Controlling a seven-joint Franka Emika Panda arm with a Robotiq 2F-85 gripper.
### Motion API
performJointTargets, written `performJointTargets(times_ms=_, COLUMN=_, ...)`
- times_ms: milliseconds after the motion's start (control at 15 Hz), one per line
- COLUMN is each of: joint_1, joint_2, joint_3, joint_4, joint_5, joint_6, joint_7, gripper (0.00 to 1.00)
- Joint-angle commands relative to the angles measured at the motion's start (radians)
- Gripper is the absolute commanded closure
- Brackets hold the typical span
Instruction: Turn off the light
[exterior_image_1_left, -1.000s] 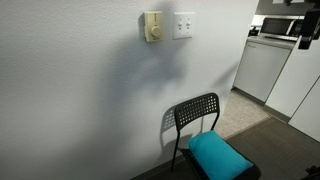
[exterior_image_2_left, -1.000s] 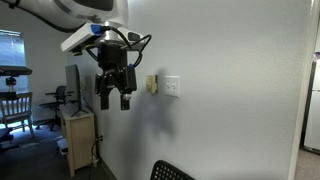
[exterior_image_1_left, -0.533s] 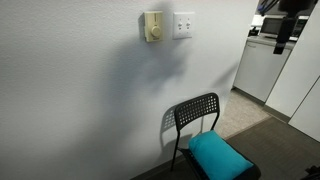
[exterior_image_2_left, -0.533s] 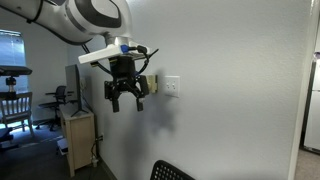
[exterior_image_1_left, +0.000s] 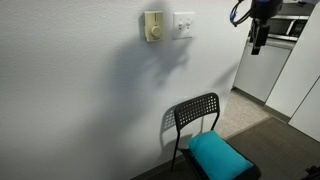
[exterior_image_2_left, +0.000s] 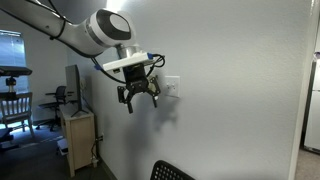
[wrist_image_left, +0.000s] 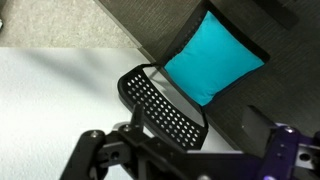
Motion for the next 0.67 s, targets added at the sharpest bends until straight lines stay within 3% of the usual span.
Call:
performJointTargets(times_ms=0, joint_1=-0.007, joint_2=0.014, joint_3=0.008, joint_4=0.015, joint_5=-0.004, joint_6=-0.003, joint_7=-0.006, gripper=0.0)
performJointTargets(times_ms=133, joint_1=-0.007, joint_2=0.026, joint_3=0.008, joint_4=0.027, joint_5=-0.006, joint_6=-0.004, joint_7=-0.012, gripper=0.0)
performJointTargets(times_ms=400, joint_1=-0.011, joint_2=0.068, joint_3=-0.01, joint_4=0.031, joint_5=0.015, joint_6=0.226, joint_7=-0.165, gripper=0.0)
performJointTargets(times_ms=600, joint_1=-0.014, joint_2=0.128, joint_3=-0.011, joint_4=0.079, joint_5=0.009, joint_6=0.32, joint_7=-0.324, gripper=0.0)
